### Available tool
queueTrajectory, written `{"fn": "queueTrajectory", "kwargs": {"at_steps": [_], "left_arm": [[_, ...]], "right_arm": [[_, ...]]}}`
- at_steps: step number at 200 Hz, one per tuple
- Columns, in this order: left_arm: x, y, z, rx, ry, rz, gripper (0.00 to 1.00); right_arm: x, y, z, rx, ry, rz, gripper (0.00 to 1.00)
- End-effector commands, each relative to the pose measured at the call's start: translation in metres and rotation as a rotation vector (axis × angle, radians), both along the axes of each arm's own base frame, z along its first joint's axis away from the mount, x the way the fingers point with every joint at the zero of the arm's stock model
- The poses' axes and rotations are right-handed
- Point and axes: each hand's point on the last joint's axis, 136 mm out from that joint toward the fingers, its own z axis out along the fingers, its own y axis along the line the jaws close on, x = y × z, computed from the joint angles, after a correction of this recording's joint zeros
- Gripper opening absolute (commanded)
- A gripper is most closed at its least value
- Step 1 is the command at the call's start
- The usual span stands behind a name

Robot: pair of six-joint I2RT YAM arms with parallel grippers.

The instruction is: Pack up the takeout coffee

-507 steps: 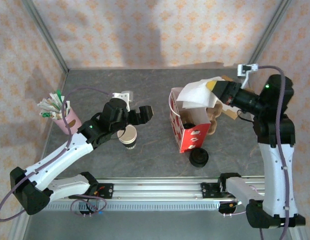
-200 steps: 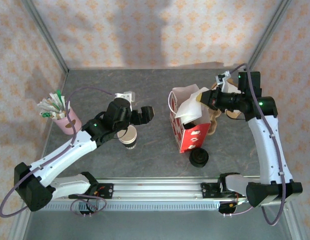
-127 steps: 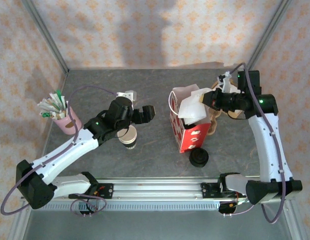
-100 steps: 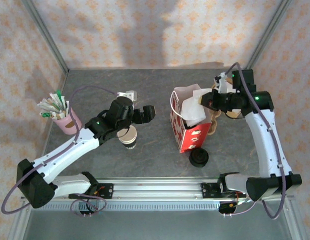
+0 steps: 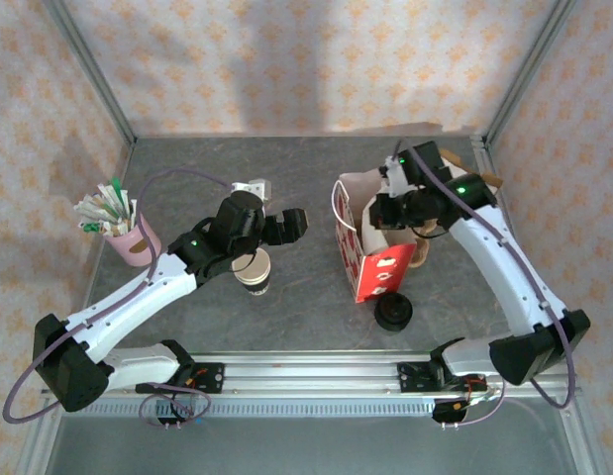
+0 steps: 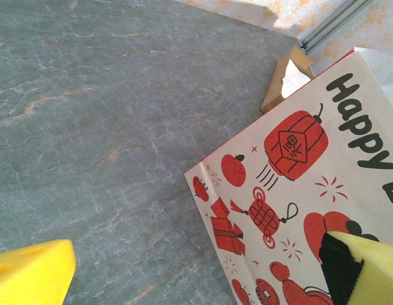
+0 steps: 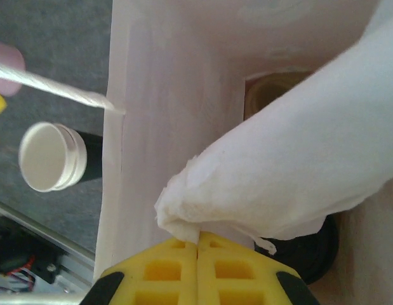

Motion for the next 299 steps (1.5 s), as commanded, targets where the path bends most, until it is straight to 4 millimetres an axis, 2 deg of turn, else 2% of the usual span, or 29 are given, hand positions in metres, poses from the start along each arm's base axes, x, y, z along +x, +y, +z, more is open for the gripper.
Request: {"fn": "queueTrajectory", "kwargs": {"at_steps": [1, 8, 41, 56, 65, 78, 92, 107, 128, 158, 172, 200, 210, 230, 243, 265, 299], "left_arm": [[0.003, -0.011, 0.021, -0.037, -0.051, -0.026, 1.0], [0.001, -0.014, 0.021, -0.036, -0.054, -0.037, 1.0], [-0.006, -0.032, 0.026, -0.036, -0.081, -0.094, 1.0], [-0.007, -0.038, 0.026, -0.034, -0.082, -0.104, 1.0], [-0.007, -0.041, 0.026, -0.036, -0.081, -0.107, 1.0], [-0.007, -0.042, 0.027, -0.04, -0.082, -0.109, 1.0], [-0.009, -0.043, 0.031, -0.045, -0.089, -0.113, 1.0], [-0.011, -0.041, 0.035, -0.042, -0.101, -0.111, 1.0], [-0.016, -0.033, 0.043, -0.052, -0.139, -0.099, 1.0], [-0.024, -0.015, 0.058, -0.071, -0.212, -0.06, 1.0], [-0.03, 0.0, 0.067, -0.082, -0.258, -0.02, 1.0], [-0.039, 0.035, 0.073, -0.071, -0.318, 0.085, 1.0], [-0.042, 0.048, 0.071, -0.044, -0.318, 0.128, 1.0], [-0.047, 0.08, 0.061, 0.093, -0.303, 0.214, 1.0], [-0.049, 0.102, 0.053, 0.173, -0.289, 0.294, 1.0], [-0.05, 0.136, 0.03, 0.286, -0.202, 0.407, 1.0], [-0.033, 0.167, -0.018, 0.308, -0.027, 0.491, 1.0]], "right_arm": [[0.004, -0.013, 0.007, -0.115, -0.067, -0.041, 0.0], [0.005, -0.015, 0.013, -0.11, -0.091, -0.058, 0.0], [0.01, -0.025, 0.045, -0.084, -0.223, -0.119, 0.13], [0.017, -0.025, 0.049, -0.084, -0.249, -0.134, 0.11], [0.021, -0.025, 0.048, -0.085, -0.254, -0.145, 0.16], [0.026, -0.019, 0.045, -0.074, -0.244, -0.137, 0.17], [0.029, -0.016, 0.043, -0.065, -0.235, -0.134, 0.32], [0.029, -0.015, 0.047, -0.051, -0.245, -0.141, 0.34], [0.025, -0.016, 0.06, -0.016, -0.278, -0.144, 0.37], [0.015, -0.026, 0.086, 0.026, -0.379, -0.172, 0.64], [0.002, -0.039, 0.107, 0.059, -0.471, -0.206, 0.76], [-0.018, -0.073, 0.128, 0.067, -0.621, -0.314, 0.99], [-0.025, -0.086, 0.131, 0.064, -0.673, -0.353, 0.99], [-0.037, -0.115, 0.129, 0.033, -0.747, -0.463, 0.99], [-0.042, -0.135, 0.12, -0.016, -0.762, -0.546, 0.99], [-0.041, -0.168, 0.088, -0.173, -0.723, -0.71, 0.99], [-0.027, -0.189, 0.036, -0.281, -0.603, -0.818, 0.99]]}}
